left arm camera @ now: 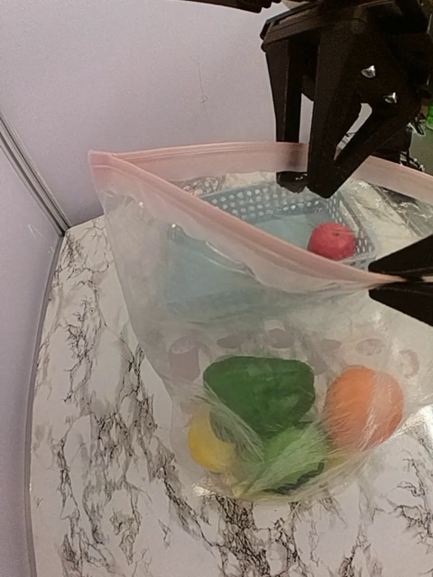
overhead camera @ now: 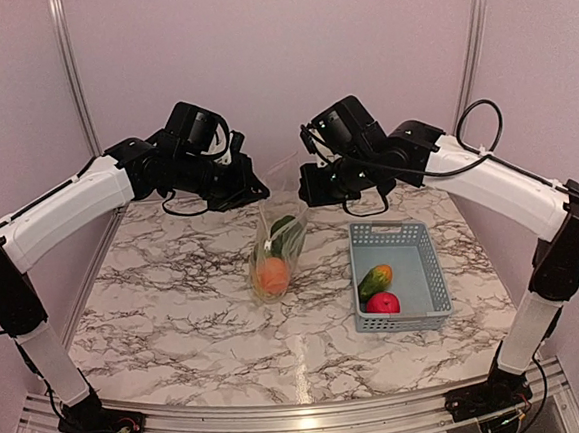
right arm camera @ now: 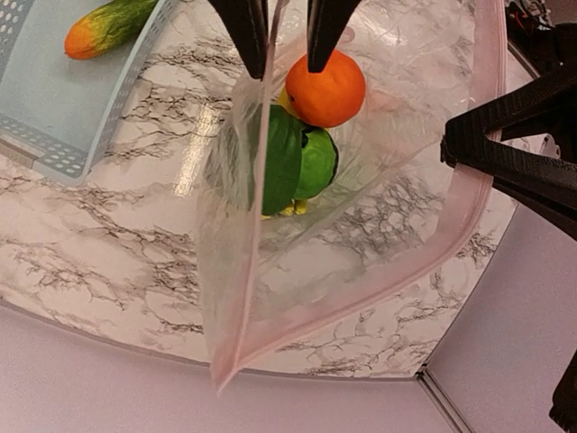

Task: Place the food in the zip-top bag and seal the zipper
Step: Adjust the zipper food storage bag at the center of the board.

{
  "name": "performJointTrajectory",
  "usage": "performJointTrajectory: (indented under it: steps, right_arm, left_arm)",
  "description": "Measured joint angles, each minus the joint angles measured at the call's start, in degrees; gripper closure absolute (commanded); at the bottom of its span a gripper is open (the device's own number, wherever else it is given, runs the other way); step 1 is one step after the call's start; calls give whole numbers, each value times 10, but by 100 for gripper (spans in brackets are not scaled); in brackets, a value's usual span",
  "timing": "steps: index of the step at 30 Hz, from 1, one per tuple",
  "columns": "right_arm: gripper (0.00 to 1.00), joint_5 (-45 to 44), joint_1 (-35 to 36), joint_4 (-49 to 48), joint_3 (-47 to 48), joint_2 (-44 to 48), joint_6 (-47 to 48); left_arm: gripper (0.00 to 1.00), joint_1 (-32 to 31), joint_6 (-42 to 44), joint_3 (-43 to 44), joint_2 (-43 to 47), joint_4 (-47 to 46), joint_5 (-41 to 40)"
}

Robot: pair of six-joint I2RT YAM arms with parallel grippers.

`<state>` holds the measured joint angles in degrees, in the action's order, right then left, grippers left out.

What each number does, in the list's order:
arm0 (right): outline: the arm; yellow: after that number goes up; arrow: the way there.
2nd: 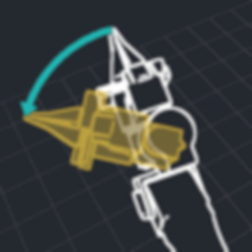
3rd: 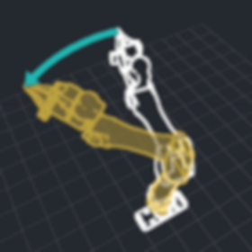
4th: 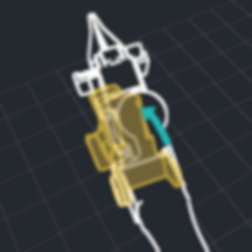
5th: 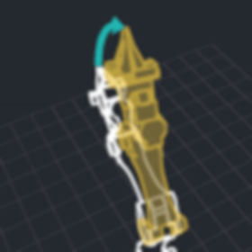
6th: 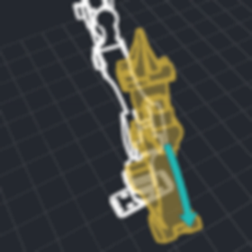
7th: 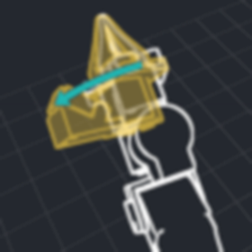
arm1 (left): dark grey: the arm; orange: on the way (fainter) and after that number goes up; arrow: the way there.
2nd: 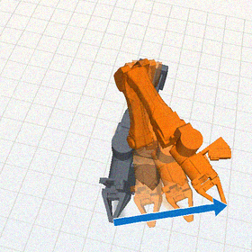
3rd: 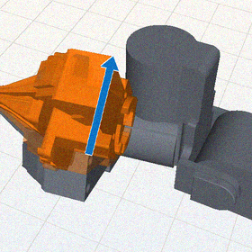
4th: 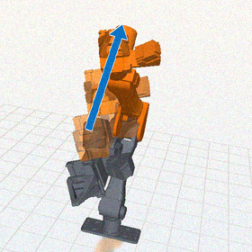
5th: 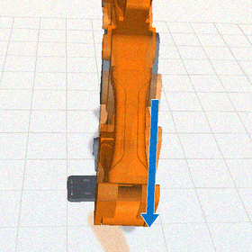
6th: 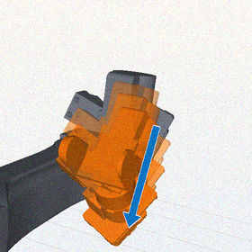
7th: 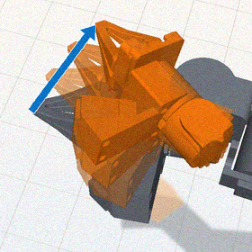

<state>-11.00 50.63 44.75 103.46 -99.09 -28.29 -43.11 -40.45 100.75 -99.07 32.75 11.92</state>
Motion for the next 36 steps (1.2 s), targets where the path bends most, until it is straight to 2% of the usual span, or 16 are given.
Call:
performJointTrajectory:
  steps: [2, 5, 13, 19, 22, 29, 33, 36]
  right_arm:
    - [92, 7, 0, 0, 0, 0, -4]
    - [93, 15, 0, 0, 3, 0, -8]
    - [94, 21, 0, 1, 52, 0, -9]
    - [94, 34, 0, -17, 65, 5, -8]
    - [87, 40, 0, -23, 65, 6, -7]
    - [55, 61, 0, -27, 65, 6, -7]
    - [49, 65, -2, -28, 58, 6, -6]
    - [48, 74, -4, -27, 45, 5, -7]
  left_arm:
    - [86, 0, 5, 0, 0, 0, 0]
    - [100, 0, 12, 0, 0, 3, -5]
    - [100, 0, 45, 38, 1, 57, -41]
    - [100, -9, 70, 87, 14, 78, -98]
    - [100, -13, 77, 78, 48, 70, -130]
    - [100, -14, 70, 28, 85, 45, -134]
    - [100, -14, 62, -16, 83, 44, -133]
    - [100, -14, 59, -36, 82, 44, -131]
